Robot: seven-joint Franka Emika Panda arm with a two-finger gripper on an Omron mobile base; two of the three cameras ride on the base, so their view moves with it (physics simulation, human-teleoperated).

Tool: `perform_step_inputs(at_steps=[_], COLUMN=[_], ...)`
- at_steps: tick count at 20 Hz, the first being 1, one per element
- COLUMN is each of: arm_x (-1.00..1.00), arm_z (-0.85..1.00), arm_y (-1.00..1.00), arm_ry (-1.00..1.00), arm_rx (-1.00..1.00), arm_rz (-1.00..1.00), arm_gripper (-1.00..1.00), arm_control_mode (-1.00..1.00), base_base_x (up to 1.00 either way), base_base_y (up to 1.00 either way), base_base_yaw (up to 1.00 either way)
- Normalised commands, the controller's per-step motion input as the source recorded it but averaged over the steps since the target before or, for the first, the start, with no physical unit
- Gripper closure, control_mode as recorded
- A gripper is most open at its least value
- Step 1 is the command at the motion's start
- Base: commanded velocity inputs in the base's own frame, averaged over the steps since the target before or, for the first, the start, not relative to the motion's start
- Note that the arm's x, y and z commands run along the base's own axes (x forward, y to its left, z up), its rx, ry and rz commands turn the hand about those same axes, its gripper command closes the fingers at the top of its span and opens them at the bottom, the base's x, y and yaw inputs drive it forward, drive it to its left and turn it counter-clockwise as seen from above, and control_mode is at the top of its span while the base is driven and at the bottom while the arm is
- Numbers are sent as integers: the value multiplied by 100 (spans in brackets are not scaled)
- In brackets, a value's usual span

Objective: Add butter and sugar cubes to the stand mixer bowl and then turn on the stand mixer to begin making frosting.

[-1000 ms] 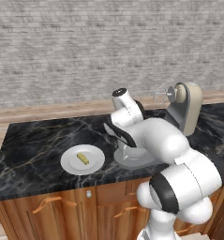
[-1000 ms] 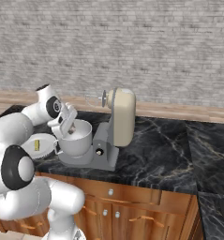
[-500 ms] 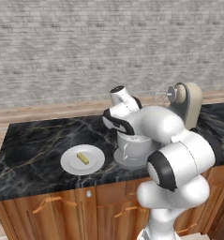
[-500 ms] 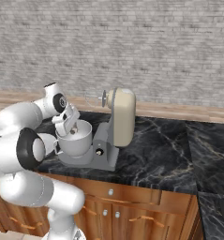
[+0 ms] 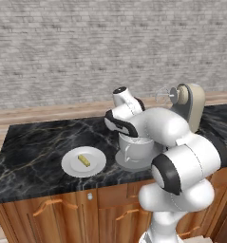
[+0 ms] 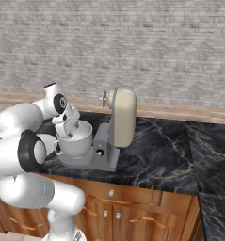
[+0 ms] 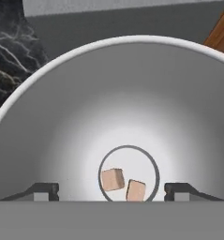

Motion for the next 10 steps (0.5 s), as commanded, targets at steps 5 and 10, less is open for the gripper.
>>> perform_step_inputs(at_steps=[5,10], arm_x=[-13,-42], arm_z=[51,100], arm_y=[5,22], arm_ry=[-7,-14], arm_rx=[11,13], arm_rz=[2,21], arm_gripper=[-100,-100], arm_control_mode=[-100,-100], base_base_x=[0,0], base_base_y=[0,0], base_base_yaw=[0,0])
